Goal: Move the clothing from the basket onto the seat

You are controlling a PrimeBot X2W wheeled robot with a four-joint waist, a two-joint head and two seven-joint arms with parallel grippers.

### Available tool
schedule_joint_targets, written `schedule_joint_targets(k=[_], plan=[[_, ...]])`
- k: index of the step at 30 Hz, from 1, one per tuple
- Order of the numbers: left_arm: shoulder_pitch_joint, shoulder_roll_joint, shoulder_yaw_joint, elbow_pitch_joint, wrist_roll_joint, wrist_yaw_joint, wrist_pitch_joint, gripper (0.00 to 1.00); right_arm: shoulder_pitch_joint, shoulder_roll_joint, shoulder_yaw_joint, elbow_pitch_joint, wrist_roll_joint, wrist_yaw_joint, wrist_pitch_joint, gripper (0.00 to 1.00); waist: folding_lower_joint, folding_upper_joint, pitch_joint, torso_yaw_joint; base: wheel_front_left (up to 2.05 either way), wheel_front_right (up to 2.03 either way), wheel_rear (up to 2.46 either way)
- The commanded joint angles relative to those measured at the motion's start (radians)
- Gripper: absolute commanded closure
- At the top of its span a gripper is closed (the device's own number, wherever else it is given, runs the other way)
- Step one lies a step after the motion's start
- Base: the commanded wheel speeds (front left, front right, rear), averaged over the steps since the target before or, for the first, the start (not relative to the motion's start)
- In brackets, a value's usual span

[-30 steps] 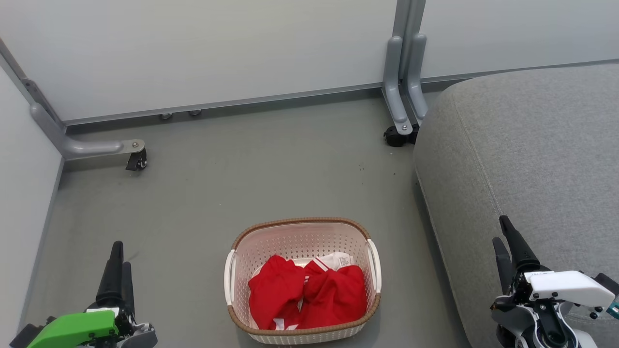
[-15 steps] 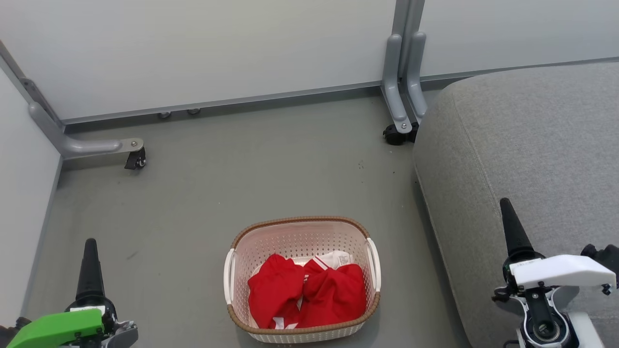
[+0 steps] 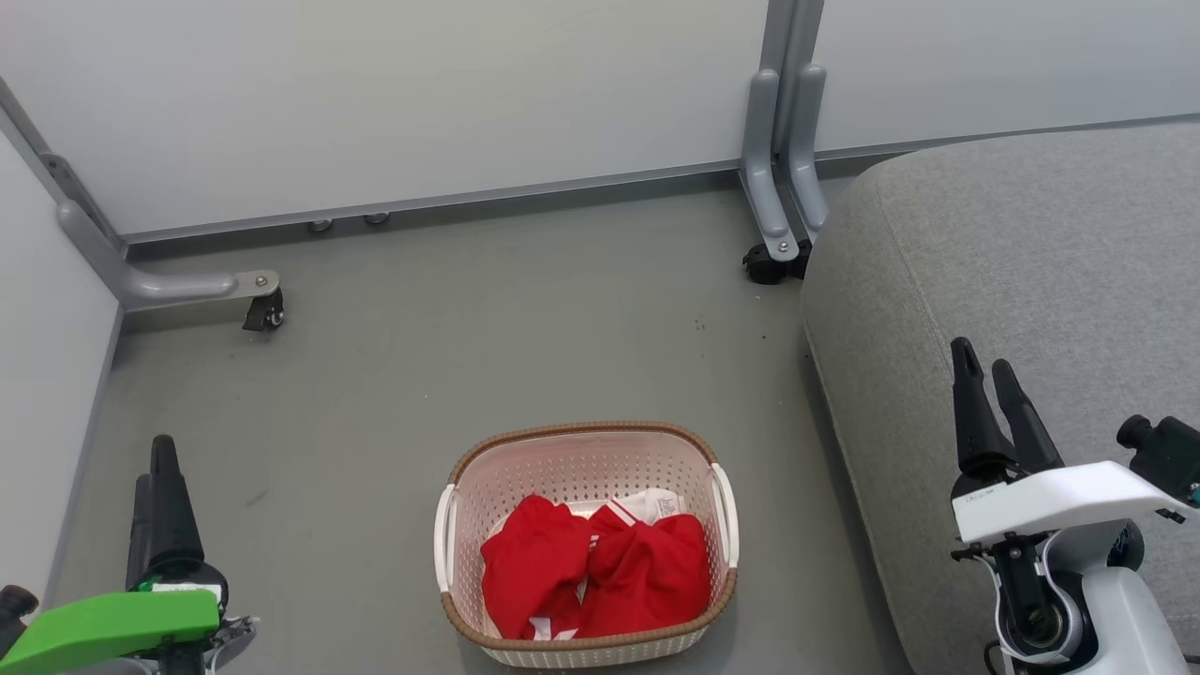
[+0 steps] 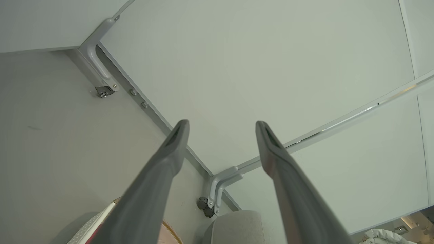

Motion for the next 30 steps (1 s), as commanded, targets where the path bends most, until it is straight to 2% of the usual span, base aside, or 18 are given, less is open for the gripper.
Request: schedule_joint_targets(k=[1,9,17,22,30], plan=[[0.002,0.007,-0.008,-0.030,0.053,0.001,-0.011,0.00,-0.018,-0.007,0.004,-0.024,-0.049,0.000,-0.013,0.00,0.0000,0.0000,-0.001,0.000,0.00,0.00,0.00],[0.036,0.008,-0.112,-0.087,0.283,0.041,-0.037,0.00,-0.004,-0.021,0.061,-0.039,-0.210,0.000,-0.038,0.00,0.0000,0.0000,-0.002,0.000,0.00,0.00,0.00],[0.051,0.009,-0.215,-0.110,0.499,0.124,-0.061,0.00,-0.002,-0.019,0.071,-0.044,-0.348,0.000,-0.061,0.00,0.0000,0.0000,-0.002,0.000,0.00,0.00,0.00],[0.062,0.010,-0.256,-0.089,0.583,0.162,-0.074,0.00,0.010,-0.015,0.087,-0.013,-0.394,0.000,-0.075,0.00,0.0000,0.0000,-0.003,-0.002,0.00,0.00,0.00],[0.068,0.048,-0.343,-0.079,0.697,0.229,-0.095,0.00,0.018,-0.011,0.086,0.015,-0.497,0.000,-0.096,0.00,0.0000,0.0000,-0.007,-0.006,0.00,0.00,0.00]])
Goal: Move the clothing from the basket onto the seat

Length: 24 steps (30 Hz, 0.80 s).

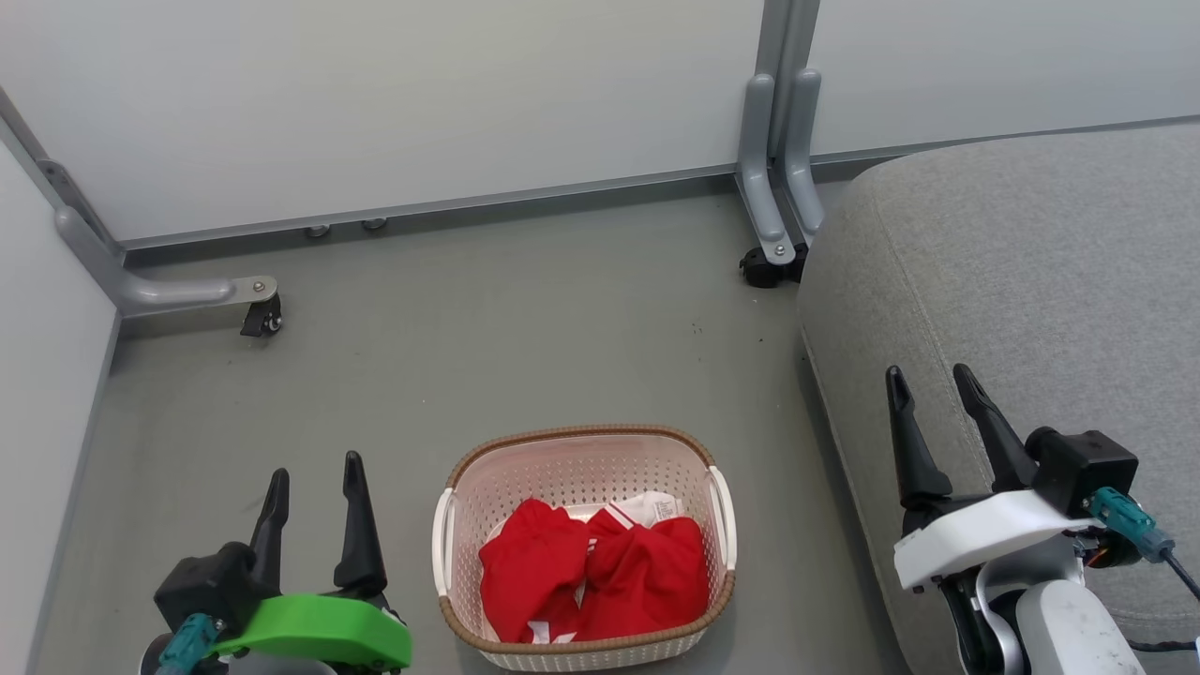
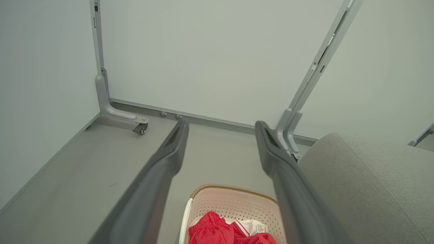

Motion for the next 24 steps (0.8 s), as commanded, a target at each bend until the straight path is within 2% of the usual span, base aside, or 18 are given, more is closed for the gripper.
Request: schedule_joint_targets(k=[1,6,11,20,24], plan=[[0.004,0.018,-0.019,-0.009,0.032,0.015,-0.010,0.00,0.001,0.000,0.001,-0.005,-0.037,0.000,-0.011,0.00,0.0000,0.0000,-0.001,-0.001,0.00,0.00,0.00],[-0.001,0.046,-0.067,-0.016,0.077,0.072,-0.023,0.00,0.002,0.001,0.001,-0.002,-0.097,0.000,-0.023,0.00,0.0000,0.0000,-0.003,-0.003,0.00,0.00,0.00],[-0.001,0.066,-0.110,-0.008,0.116,0.099,-0.034,0.00,0.005,0.003,0.009,0.000,-0.148,0.000,-0.034,0.00,0.0000,0.0000,-0.004,-0.005,0.00,0.00,0.00],[-0.006,0.083,-0.167,0.011,0.176,0.121,-0.055,0.00,0.008,0.006,0.029,-0.008,-0.202,0.000,-0.055,0.00,0.0000,0.0000,-0.006,-0.007,0.00,0.00,0.00],[0.010,0.060,-0.138,-0.002,0.155,0.086,-0.063,0.00,0.010,0.008,0.033,-0.009,-0.189,0.000,-0.064,0.00,0.0000,0.0000,-0.008,-0.007,0.00,0.00,0.00]])
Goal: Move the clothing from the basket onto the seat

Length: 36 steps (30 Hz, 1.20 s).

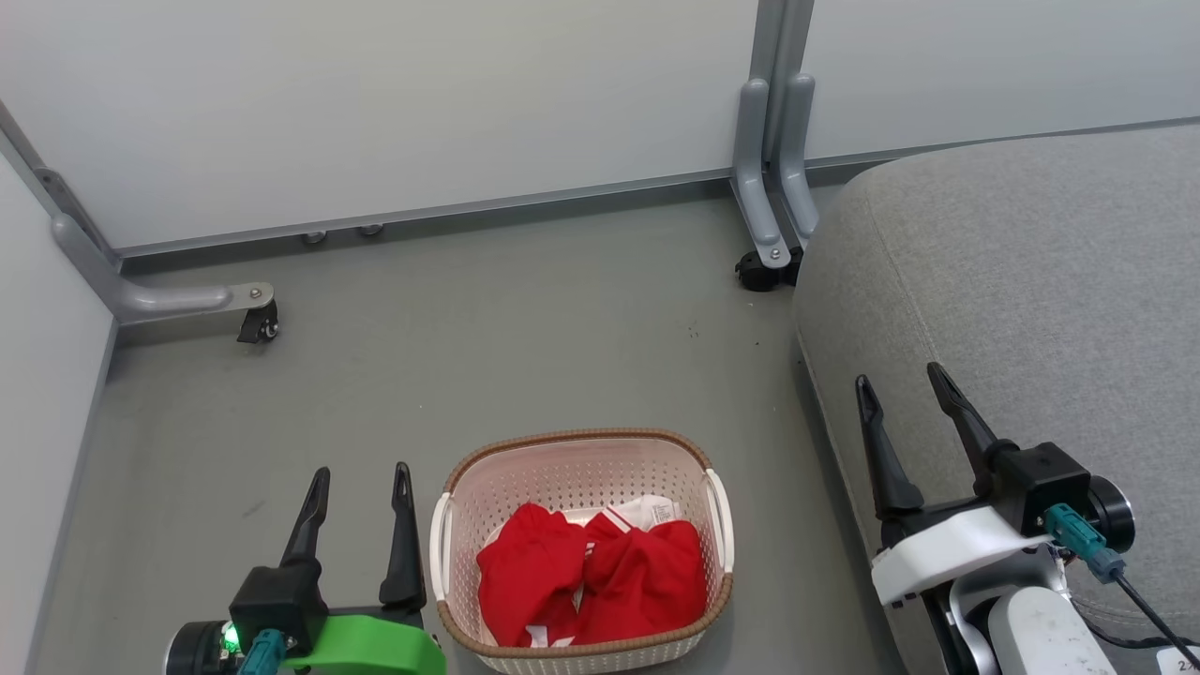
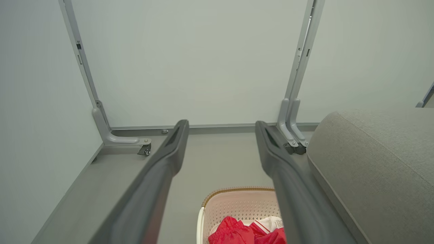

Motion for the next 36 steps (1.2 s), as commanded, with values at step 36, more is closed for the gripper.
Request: schedule_joint_targets(k=[36], plan=[[0.071,-0.087,0.180,0.106,0.069,-0.281,-0.057,0.00,0.007,0.005,0.048,0.105,0.105,0.000,-0.061,0.00,0.0000,0.0000,-0.016,-0.002,0.00,0.00,0.00]])
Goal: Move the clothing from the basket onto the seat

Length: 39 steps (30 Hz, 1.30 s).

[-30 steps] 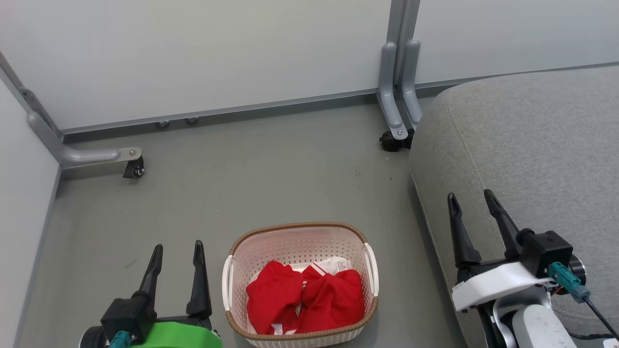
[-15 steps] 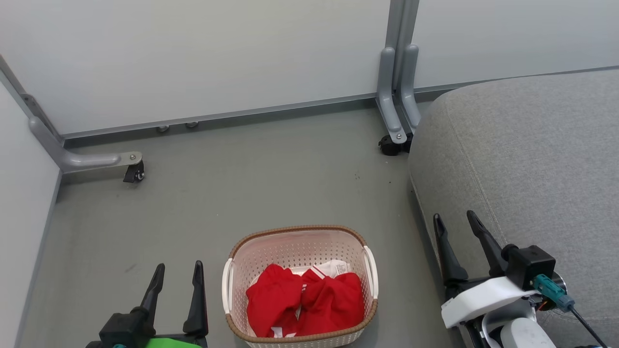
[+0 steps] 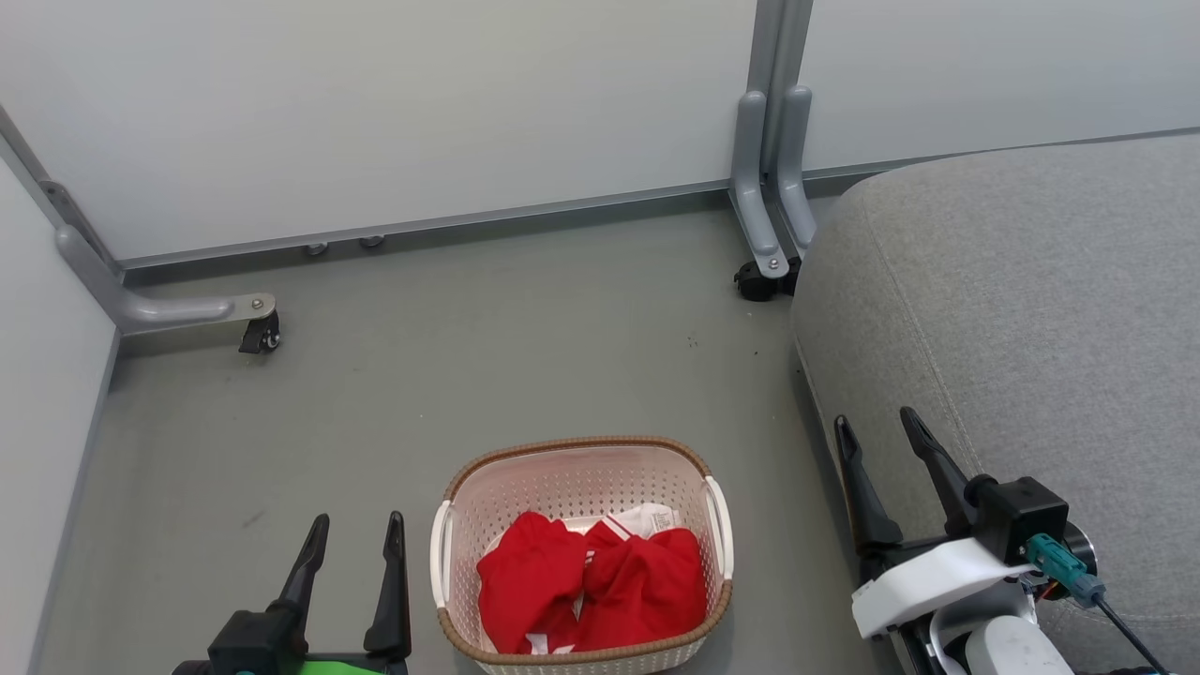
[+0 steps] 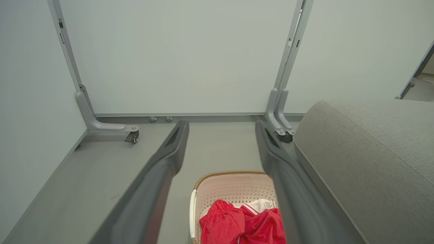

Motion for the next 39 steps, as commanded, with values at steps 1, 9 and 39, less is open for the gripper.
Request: schedule_joint_targets(k=[1,9,39], plan=[[0.013,0.002,0.000,0.002,0.012,-0.003,-0.001,0.00,-0.009,-0.002,0.000,0.001,0.003,0.000,-0.004,0.00,0.0000,0.0000,0.001,0.000,0.00,0.00,0.00],[0.014,0.002,0.008,0.003,0.003,-0.001,-0.001,0.00,-0.006,-0.002,-0.005,-0.002,0.014,0.000,-0.003,0.00,0.0000,0.0000,0.004,0.001,0.00,0.00,0.00],[-0.243,0.002,-0.064,0.192,0.119,0.056,0.000,0.00,-0.120,-0.011,-0.043,-0.068,-0.030,0.000,-0.003,0.00,0.0000,0.0000,0.403,-0.044,0.00,0.00,0.00]])
